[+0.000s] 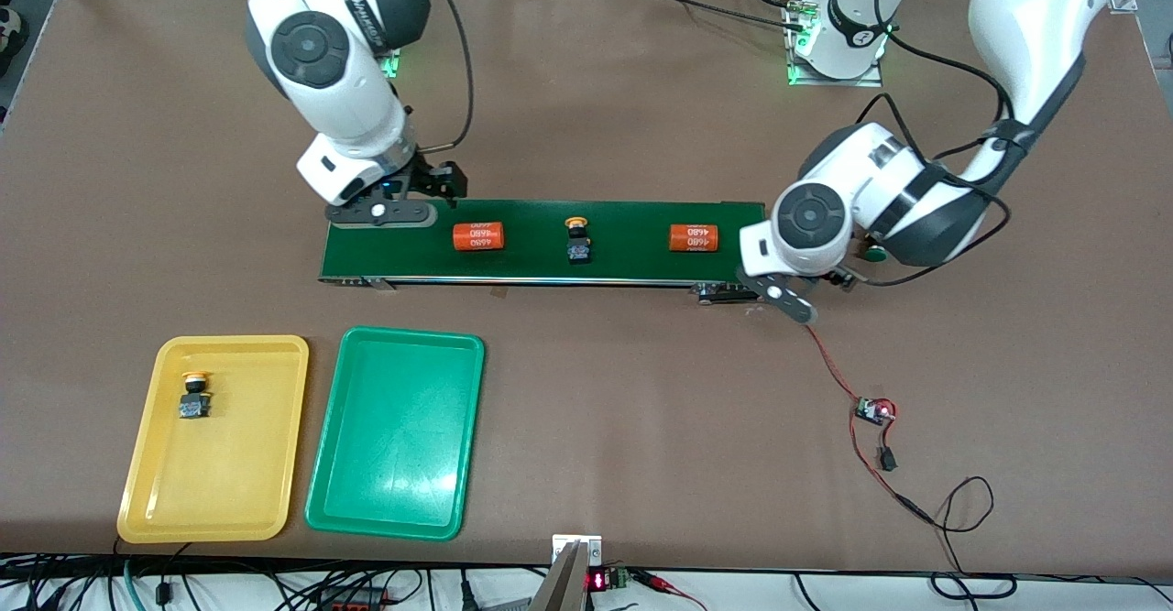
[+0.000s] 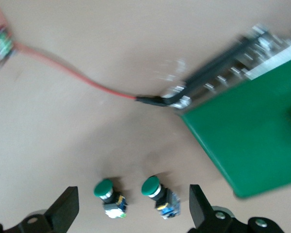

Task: Sort buttons by color to trays
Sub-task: 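Grasp the conveyor button with the right gripper while the left grasps green button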

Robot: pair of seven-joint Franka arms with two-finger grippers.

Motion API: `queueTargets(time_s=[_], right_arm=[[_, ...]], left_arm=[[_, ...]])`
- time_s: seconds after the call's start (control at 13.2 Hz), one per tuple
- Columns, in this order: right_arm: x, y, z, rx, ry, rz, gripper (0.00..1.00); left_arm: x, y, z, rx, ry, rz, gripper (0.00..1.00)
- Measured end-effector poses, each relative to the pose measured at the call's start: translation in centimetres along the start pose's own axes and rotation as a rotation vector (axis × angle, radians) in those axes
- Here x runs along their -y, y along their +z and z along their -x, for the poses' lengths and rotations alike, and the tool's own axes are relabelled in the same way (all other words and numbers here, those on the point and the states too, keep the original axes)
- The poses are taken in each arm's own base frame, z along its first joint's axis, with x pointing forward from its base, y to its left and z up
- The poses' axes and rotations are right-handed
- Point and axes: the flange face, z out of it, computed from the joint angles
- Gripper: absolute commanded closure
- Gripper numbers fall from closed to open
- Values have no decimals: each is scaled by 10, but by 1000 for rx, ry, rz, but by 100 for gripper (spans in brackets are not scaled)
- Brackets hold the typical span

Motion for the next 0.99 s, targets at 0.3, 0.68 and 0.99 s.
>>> queueTargets(time_s=[0.3,0.68,0.99], right_arm=[[41,19,17,18,-80,-25,0],[61,49,18,37,-111,-58,0],[63,71,15,69,-100,-62,0]], left_arm=[[20,22,4,79,-297,-29,0],[133,92,33,243,-334,53,0],[156,99,42,250,-344,91,0]])
